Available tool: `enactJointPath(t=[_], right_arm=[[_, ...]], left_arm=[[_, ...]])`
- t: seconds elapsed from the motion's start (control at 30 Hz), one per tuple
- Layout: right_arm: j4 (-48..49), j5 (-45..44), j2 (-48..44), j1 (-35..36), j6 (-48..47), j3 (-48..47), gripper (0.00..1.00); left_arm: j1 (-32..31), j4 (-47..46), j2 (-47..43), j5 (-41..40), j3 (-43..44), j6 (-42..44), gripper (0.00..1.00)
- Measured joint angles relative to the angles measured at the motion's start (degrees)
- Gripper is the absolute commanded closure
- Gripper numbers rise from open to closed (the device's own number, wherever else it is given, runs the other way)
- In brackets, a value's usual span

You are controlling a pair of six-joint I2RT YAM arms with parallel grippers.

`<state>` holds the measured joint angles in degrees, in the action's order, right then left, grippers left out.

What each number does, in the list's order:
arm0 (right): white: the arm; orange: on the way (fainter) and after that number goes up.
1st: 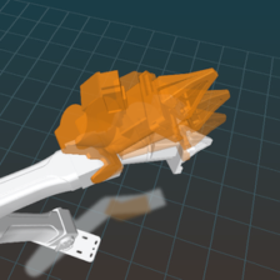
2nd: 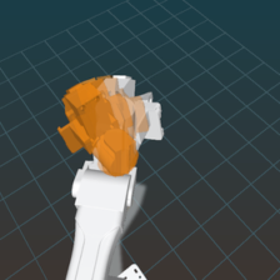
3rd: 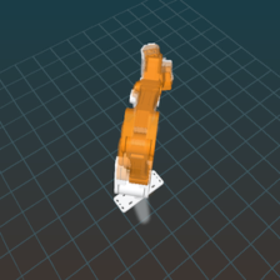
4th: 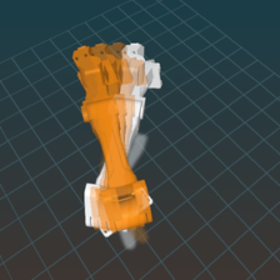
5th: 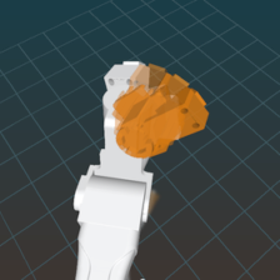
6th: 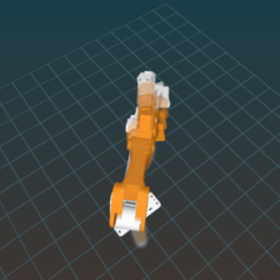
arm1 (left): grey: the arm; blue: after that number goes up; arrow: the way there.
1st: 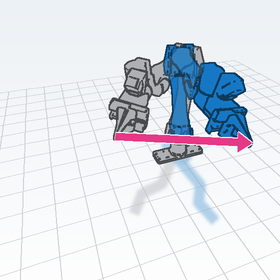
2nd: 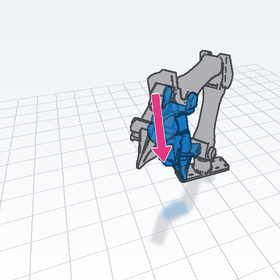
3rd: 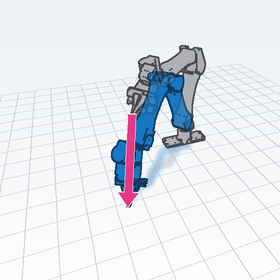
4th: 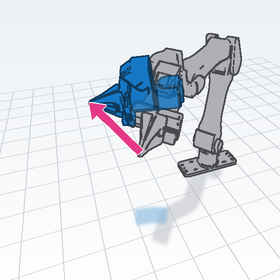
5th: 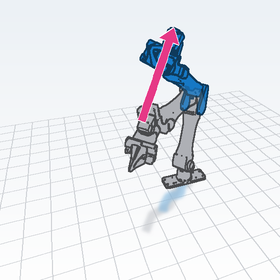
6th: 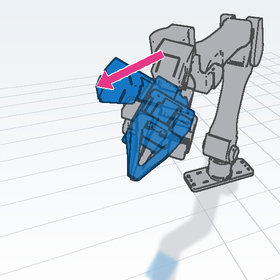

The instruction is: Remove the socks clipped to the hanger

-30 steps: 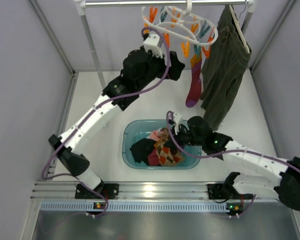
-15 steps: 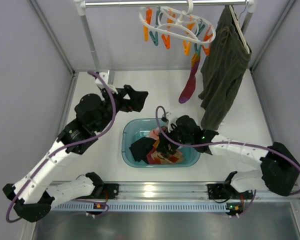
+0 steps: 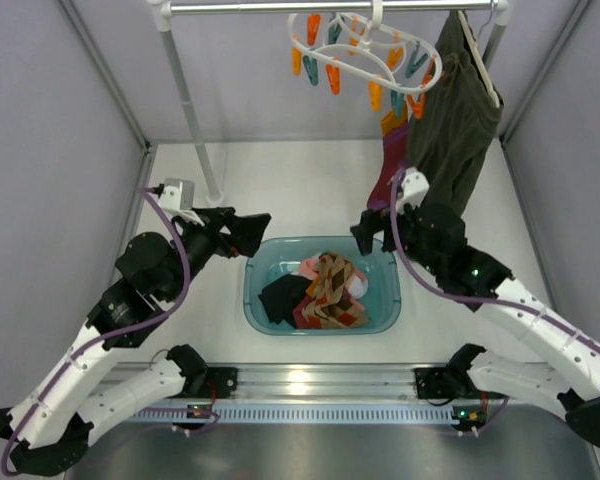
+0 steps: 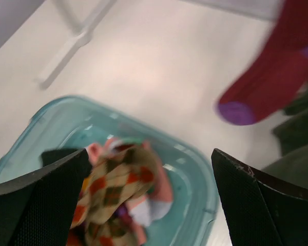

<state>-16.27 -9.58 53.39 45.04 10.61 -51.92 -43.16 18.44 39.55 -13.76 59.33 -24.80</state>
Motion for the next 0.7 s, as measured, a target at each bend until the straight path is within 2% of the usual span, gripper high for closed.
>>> enactJointPath(t=[0.13,0.27,0.43,0.6,0.63,0.67,0.7], right_arm=[[5.5,-2.8,7.3,-11.8,-2.9,-4.0,0.03],[10.6,0.9,16.7,-18.8,-5.9,-6.4,0.05],[17.3,7.8,26.4,-23.3,-8.6,-10.2,0.02],[26.0,12.3,32.7,-24.2,-11.5,-12.4,0.01],[27.6,13.6,33.8,-24.2,-11.9,-12.8,0.04],[29.2,15.1,35.0,-24.2,-12.3,-13.2,0.24],[30.3,16.2,35.9,-24.2,-12.9,-13.4,0.38]], left_arm=[[0.0,0.4,-0.4,2.5,-1.6,-0.4,0.02],[0.0,1.3,-0.1,6.2,-2.6,-0.6,0.01],[0.0,1.6,0.4,10.4,-3.3,-0.7,0.01],[0.0,2.0,0.3,15.1,-3.5,-0.6,0.01],[0.0,2.0,0.1,15.9,-3.5,-0.6,0.01],[0.0,2.1,0.0,16.4,-3.5,-0.5,0.01],[0.0,2.2,-0.3,16.9,-3.4,-0.4,0.02]])
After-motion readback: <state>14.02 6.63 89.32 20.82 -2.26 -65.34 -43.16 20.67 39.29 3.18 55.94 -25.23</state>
